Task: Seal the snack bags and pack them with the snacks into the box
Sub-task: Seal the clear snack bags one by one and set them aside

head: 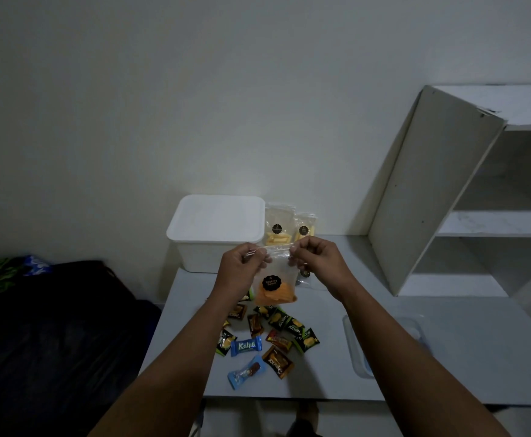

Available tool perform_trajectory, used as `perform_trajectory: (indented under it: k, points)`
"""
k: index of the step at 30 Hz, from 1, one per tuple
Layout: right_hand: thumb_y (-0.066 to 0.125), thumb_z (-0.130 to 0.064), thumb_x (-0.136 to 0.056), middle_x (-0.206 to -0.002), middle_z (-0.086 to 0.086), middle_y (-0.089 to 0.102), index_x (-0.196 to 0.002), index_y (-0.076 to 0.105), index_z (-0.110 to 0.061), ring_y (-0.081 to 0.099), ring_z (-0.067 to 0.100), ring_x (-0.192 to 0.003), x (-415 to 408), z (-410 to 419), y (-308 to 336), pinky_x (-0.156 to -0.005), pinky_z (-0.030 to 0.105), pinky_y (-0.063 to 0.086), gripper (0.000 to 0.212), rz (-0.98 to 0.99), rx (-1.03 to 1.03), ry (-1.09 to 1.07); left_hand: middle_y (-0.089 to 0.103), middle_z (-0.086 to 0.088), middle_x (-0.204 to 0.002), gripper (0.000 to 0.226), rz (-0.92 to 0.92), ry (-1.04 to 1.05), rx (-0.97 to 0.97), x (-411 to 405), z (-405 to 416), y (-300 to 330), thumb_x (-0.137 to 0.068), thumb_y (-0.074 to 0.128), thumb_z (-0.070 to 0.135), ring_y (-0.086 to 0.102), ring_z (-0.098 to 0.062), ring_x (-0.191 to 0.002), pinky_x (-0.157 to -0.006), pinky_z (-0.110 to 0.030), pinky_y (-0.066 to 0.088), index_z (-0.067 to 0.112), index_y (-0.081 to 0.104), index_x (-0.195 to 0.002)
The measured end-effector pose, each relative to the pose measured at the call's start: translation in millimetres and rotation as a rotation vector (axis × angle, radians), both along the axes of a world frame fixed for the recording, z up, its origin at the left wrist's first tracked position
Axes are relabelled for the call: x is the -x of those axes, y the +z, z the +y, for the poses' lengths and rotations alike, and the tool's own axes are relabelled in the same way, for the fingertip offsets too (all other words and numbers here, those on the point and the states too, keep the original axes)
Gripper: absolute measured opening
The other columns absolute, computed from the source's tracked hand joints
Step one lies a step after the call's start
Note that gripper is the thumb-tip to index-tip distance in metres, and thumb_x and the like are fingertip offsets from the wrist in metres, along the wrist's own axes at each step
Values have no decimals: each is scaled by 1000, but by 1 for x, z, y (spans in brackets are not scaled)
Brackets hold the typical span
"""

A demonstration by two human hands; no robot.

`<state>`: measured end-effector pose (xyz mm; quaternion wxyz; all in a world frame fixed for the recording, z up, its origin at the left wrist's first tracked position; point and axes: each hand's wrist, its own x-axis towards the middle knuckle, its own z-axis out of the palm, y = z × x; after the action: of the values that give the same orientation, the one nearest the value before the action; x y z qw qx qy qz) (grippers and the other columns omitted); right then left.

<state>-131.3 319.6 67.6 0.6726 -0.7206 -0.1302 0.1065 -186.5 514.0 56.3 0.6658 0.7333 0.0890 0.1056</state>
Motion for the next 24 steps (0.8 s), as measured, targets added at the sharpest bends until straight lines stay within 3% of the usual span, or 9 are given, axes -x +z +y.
perform_trajectory:
  k: [5,10,15,20,24]
  points:
    - [69,-10,-97,-84,18,72,-88,68,-3,64,2,-59,3,5,2,-57,14,46,11,-23,25,41,77,-4,-88,18,-4,-26,-96,0,-2,0,-100,60,14,65,-9,-72,-76,-28,56,-1,68,-97]
    - [63,-7,-100,-83,21,69,-90,63,-2,61,-1,-55,4,7,2,-56,11,45,12,-43,33,25,79,-2,-90,22,24,-25,-74,3,-3,-2,-102,57,20,68,-14,-79,-81,-36,57,6,72,-96]
    - [70,-9,-96,-81,16,73,-93,69,5,64,4,-60,3,7,-1,-57,15,48,14,-11,33,-2,78,2,-88,26,11,-28,-169,2,1,-5,-105,52,23,68,-13,-78,-82,-41,57,12,70,-89]
    - [70,-15,-97,-83,13,76,-90,71,-12,68,12,-67,2,11,-6,-63,26,51,8,-15,101,35,78,2,-89,27,27,-63,-175,3,-3,-3,-104,53,23,68,-9,-76,-81,-37,57,9,71,-90]
    - [70,-19,-97,-83,14,77,-90,71,-12,64,14,-65,1,9,-3,-58,30,48,10,-7,130,15,78,1,-88,29,23,-38,-166,3,0,-4,-104,52,24,68,-8,-75,-79,-33,57,6,72,-92]
